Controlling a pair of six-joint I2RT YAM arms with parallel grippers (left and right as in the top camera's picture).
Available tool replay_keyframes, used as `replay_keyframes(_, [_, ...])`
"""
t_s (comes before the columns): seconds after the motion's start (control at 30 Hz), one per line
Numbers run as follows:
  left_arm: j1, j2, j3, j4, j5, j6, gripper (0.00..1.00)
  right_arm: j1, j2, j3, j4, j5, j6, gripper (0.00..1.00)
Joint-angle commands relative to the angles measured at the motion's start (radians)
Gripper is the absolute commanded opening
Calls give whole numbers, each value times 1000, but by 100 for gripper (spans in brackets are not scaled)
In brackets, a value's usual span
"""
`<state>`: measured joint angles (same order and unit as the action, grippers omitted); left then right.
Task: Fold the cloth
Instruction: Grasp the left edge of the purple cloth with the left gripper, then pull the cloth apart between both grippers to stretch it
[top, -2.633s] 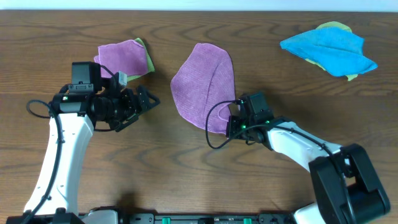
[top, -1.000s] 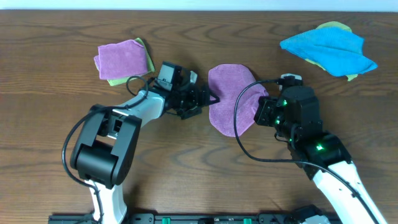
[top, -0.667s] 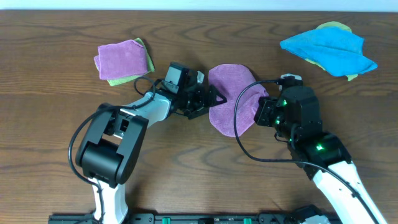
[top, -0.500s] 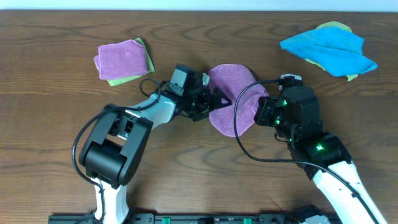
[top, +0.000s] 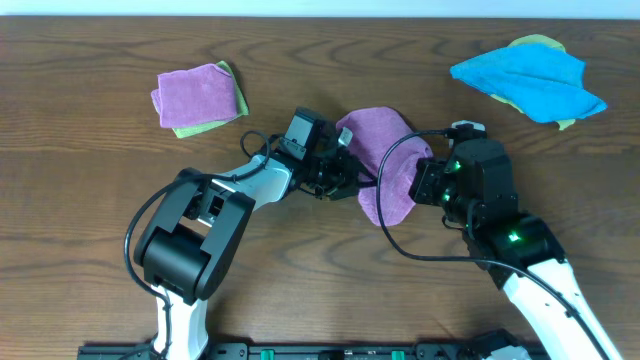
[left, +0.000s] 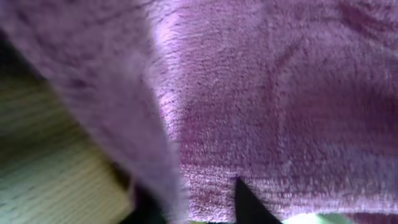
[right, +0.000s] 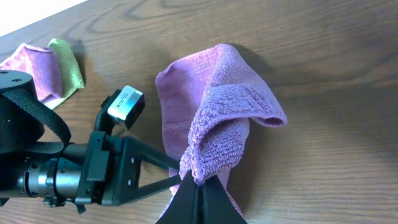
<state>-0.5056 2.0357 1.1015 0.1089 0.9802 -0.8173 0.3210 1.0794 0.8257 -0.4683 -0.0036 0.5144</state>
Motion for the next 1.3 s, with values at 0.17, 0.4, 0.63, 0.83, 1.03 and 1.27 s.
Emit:
replay_keyframes(0.17, [88,11,14,54,130,-54,6,-7,-6,25,-16,43,-15,1])
replay_keyframes(0.4, [251,-43,16,85,220,-97,6,-7,-6,25,-46,67,-15,1])
replay_keyframes(0.63, [330,-116,16,86,236,-104,6,-5,-6,25,-44,66,-14,1])
replay_keyframes(0.83, [356,-126,16,116,296,-204,6,-5,-6,25,-19,19,10,1])
replay_keyframes(1.03, [368,-162,28,279,299,-320,6,-6,-6,32,59,-12,24,1])
replay_keyframes(1.27, [459,-218,40,311,323,-328,6,-6,-7,63,52,-11,0,1])
